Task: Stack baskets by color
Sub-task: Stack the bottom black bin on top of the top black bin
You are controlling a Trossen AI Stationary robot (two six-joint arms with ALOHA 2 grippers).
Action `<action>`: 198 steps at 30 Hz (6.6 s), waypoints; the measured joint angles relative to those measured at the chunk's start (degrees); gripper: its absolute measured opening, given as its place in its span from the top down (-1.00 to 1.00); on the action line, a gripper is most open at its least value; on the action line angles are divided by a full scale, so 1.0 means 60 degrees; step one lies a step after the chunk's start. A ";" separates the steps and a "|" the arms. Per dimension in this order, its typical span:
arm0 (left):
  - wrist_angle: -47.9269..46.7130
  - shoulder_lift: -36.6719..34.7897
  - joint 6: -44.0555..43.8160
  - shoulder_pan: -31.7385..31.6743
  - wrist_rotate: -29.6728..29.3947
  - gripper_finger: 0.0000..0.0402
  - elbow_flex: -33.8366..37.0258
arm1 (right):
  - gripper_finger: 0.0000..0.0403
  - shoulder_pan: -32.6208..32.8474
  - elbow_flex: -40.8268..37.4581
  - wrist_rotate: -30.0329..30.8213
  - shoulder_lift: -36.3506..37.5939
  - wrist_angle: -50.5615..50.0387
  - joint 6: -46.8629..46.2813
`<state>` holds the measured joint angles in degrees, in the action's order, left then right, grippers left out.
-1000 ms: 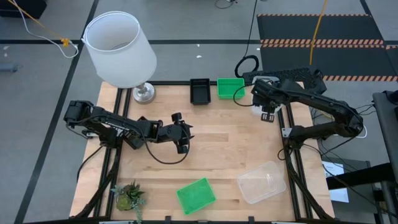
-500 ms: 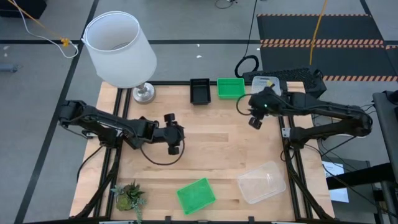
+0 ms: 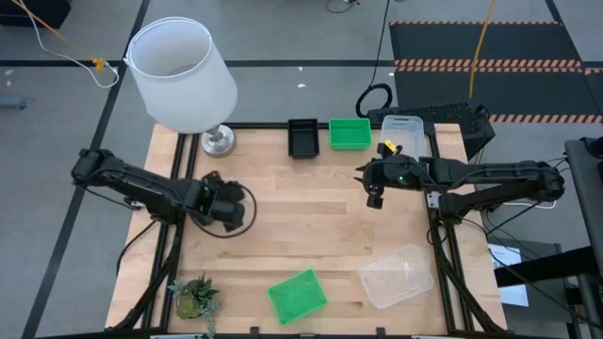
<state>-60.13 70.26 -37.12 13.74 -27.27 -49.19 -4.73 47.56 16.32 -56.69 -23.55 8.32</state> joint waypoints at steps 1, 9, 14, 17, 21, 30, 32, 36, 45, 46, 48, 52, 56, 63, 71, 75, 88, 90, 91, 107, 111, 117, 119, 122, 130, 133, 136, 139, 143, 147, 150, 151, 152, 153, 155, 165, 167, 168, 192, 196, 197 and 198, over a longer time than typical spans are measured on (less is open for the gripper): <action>-0.0532 -0.0016 -0.0437 0.0135 0.0007 -0.03 0.0017 | 0.45 -0.0003 -0.0038 0.0003 0.0000 0.0017 0.0063; -0.2430 -0.0038 -0.1876 0.1222 0.1160 -0.03 0.0237 | 0.45 -0.0003 -0.0141 -0.0015 0.0000 0.0009 0.0637; -0.2678 -0.0037 -0.1291 0.1913 0.2534 -0.02 0.0237 | 0.45 -0.0003 -0.0141 -0.0018 0.0000 -0.0244 0.0800; -0.2679 -0.0037 -0.0115 0.2397 0.2904 0.03 0.0237 | 0.45 -0.0003 -0.0141 -0.0018 0.0000 -0.0259 0.0838; -0.2717 -0.0037 0.1542 0.3007 0.3151 0.14 0.0237 | 0.45 -0.0003 -0.0141 -0.0022 0.0000 -0.0277 0.0912; -0.2701 -0.0037 0.2361 0.3402 0.3147 0.31 0.0735 | 0.45 -0.0003 -0.0141 -0.0025 0.0000 -0.0368 0.0913; -0.2688 -0.0032 0.2395 0.3399 0.3126 0.31 0.1039 | 0.45 -0.0003 -0.0141 -0.0025 0.0000 -0.0368 0.0913; -0.2346 0.0015 0.2681 0.3405 0.2724 0.31 0.1184 | 0.45 -0.0003 -0.0137 -0.0025 0.0000 -0.0353 0.0913; -0.1925 0.0142 0.2147 0.3377 0.2900 0.31 0.1494 | 0.45 -0.0003 -0.0137 -0.0025 0.0000 -0.0328 0.0909; -0.1831 0.0166 0.2071 0.3377 0.2900 0.31 0.1495 | 0.45 -0.0003 -0.0137 -0.0026 0.0000 -0.0328 0.0913; -0.1519 0.0167 0.1991 0.3377 0.2900 0.31 0.1497 | 0.45 -0.0003 -0.0137 -0.0029 0.0000 -0.0326 0.0911; -0.1351 0.0167 0.1510 0.3377 0.2905 0.35 0.1496 | 0.45 -0.0003 -0.0137 -0.0029 0.0000 -0.0328 0.0913; -0.1346 0.0167 0.1167 0.3384 0.2911 0.48 0.1494 | 0.45 -0.0003 -0.0137 -0.0029 0.0000 -0.0331 0.0916; -0.1129 0.0171 0.1049 0.3384 0.3088 0.56 0.1671 | 0.45 -0.0003 -0.0137 -0.0030 0.0000 -0.0339 0.0995; 0.0263 0.0171 0.0740 0.3384 0.2710 0.56 0.1662 | 0.45 -0.0003 -0.0137 -0.0029 0.0000 -0.0335 0.1011; 0.0378 0.0171 0.0735 0.3384 0.2400 0.56 0.1530 | 0.45 -0.0003 -0.0137 -0.0029 0.0000 -0.0335 0.1004; 0.0053 0.0171 0.0373 0.3384 0.3143 0.56 0.1819 | 0.45 -0.0003 -0.0344 -0.0033 -0.0004 -0.0328 0.1184; 0.0053 0.0201 0.0329 0.3384 0.3123 0.56 0.1932 | 0.45 -0.0004 -0.0362 -0.0030 -0.0003 -0.0328 0.1223; 0.0046 0.0287 0.0324 0.3381 0.3098 0.56 0.1948 | 0.45 -0.0003 -0.0367 -0.0033 -0.0004 -0.0329 0.1226; 0.0392 0.1646 0.0968 0.2558 0.2939 0.96 0.1573 | 0.45 -0.0003 -0.0367 -0.0029 0.0000 -0.0185 0.1266; 0.0229 0.1595 0.1519 0.2261 0.2606 0.97 0.1098 | 0.45 -0.0007 -0.0367 -0.0029 0.0000 -0.0186 0.1303; 0.0051 0.1592 0.3102 0.1439 0.1637 0.98 0.0172 | 0.45 -0.0007 -0.0367 -0.0029 0.0004 -0.0233 0.1306; 0.0044 0.1592 0.3714 0.1024 0.1268 0.98 -0.0180 | 0.45 -0.0004 -0.0367 -0.0029 0.0003 -0.0334 0.1306; 0.0053 0.1592 0.4598 0.0326 0.0673 0.98 -0.0766 | 0.45 -0.0003 -0.0369 -0.0018 0.0045 -0.0484 0.1306; 0.0651 0.1592 0.7004 -0.1601 0.0257 0.98 -0.2515 | 0.45 -0.0003 -0.0370 -0.0007 0.0735 -0.1016 0.1244; 0.1281 0.1592 0.8040 -0.2206 0.0255 0.99 -0.3062 | 0.45 -0.0007 -0.0370 0.0004 0.1116 -0.1233 0.1165; 0.2300 0.1592 0.9110 -0.2732 0.0255 0.98 -0.3355 | 0.45 -0.0005 -0.0370 0.0005 0.1497 -0.1463 0.1124; 0.3470 0.1604 1.0105 -0.3188 0.0285 0.98 -0.3484 | 0.45 -0.0007 -0.0370 0.0007 0.1817 -0.1594 0.1121; 0.5121 0.1998 1.1039 -0.3618 0.0535 0.99 -0.3501 | 0.45 -0.0007 -0.0374 0.0007 0.2144 -0.1701 0.1121; 0.5339 0.2997 1.1179 -0.3990 0.0892 0.98 -0.4183 | 0.45 -0.0007 -0.0374 0.0011 0.2353 -0.1855 0.1112; 0.4518 0.4049 1.1063 -0.4283 0.1147 0.99 -0.5230 | 0.45 -0.0007 -0.0374 0.0036 0.2437 -0.2027 0.1015; 0.4235 0.4413 1.1070 -0.4371 0.1208 0.99 -0.5613 | 0.45 -0.0007 -0.0374 0.0038 0.2441 -0.2058 0.1015; 0.3975 0.4768 1.1067 -0.4445 0.1262 0.98 -0.6025 | 0.45 -0.0007 -0.0374 0.0042 0.2447 -0.2058 0.1014; 0.3768 0.5123 1.1067 -0.4534 0.1297 0.97 -0.6426 | 0.45 -0.0007 -0.0374 0.0043 0.2452 -0.2063 0.1013; 0.3444 0.5747 1.1151 -0.4692 0.1336 0.98 -0.7141 | 0.45 -0.0007 -0.0374 0.0044 0.2455 -0.2073 0.1015; 0.1674 0.7966 1.1240 -0.5358 0.1410 0.98 -0.9857 | 0.45 -0.0007 -0.0374 0.0055 0.2459 -0.2197 0.1014; 0.1447 0.8232 1.1242 -0.5464 0.1821 0.99 -1.0082 | 0.45 -0.0007 -0.0374 0.0055 0.2459 -0.2198 0.1022; 0.1459 0.8317 1.1238 -0.5503 0.1994 0.98 -1.0124 | 0.45 -0.0007 -0.0374 0.0055 0.2459 -0.2195 0.1026; 0.1529 0.8750 1.0559 -0.5927 0.3276 0.94 -1.0021 | 0.45 -0.0007 -0.0374 0.0055 0.2459 -0.2047 0.1048; 0.1520 0.8750 1.0380 -0.5894 0.3384 0.98 -1.0018 | 0.45 -0.0007 -0.0374 0.0055 0.2459 -0.2047 0.1048; 0.1506 0.8750 1.0351 -0.5894 0.3391 0.98 -1.0017 | 0.45 -0.0007 -0.0374 0.0055 0.2459 -0.2047 0.1048; 0.1506 0.8750 1.0346 -0.5891 0.3391 0.97 -1.0016 | 0.45 -0.0007 -0.0374 0.0055 0.2459 -0.2047 0.1048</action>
<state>-51.10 122.76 24.95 -21.61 -6.92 -109.28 -4.78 45.32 16.64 -41.93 -35.83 14.61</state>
